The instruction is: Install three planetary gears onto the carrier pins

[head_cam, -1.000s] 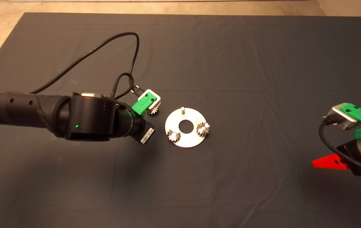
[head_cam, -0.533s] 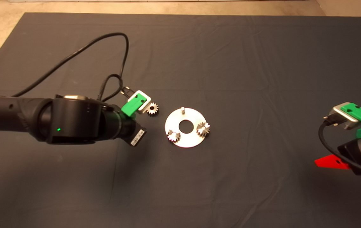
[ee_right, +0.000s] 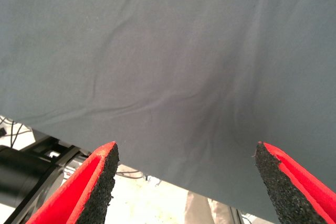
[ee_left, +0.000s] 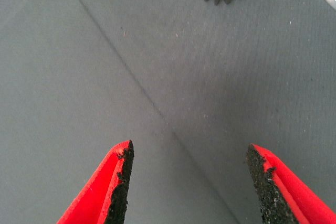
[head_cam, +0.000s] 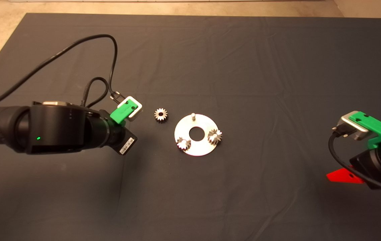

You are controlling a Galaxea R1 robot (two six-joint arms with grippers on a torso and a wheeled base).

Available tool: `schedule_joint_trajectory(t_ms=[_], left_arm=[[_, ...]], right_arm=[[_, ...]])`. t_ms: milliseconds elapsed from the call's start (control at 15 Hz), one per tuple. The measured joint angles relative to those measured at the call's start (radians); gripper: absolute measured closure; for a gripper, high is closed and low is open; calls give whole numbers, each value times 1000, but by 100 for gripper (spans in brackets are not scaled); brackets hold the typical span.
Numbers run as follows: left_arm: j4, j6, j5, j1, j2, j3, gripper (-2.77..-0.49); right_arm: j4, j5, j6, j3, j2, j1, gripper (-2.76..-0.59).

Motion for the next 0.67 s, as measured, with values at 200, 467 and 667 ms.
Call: schedule_joint_trajectory(t_ms=[200, 467, 667], left_arm=[[0, 1, -73, 0, 14, -48, -146], [0, 6, -117, 0, 51, -97, -146], [1, 9, -135, 0, 61, -144, -146]], right_arm=[[0, -2, 0, 0, -3, 1, -191], [0, 0, 0, 0, -2, 1, -191], [1, -2, 0, 0, -3, 1, -191]])
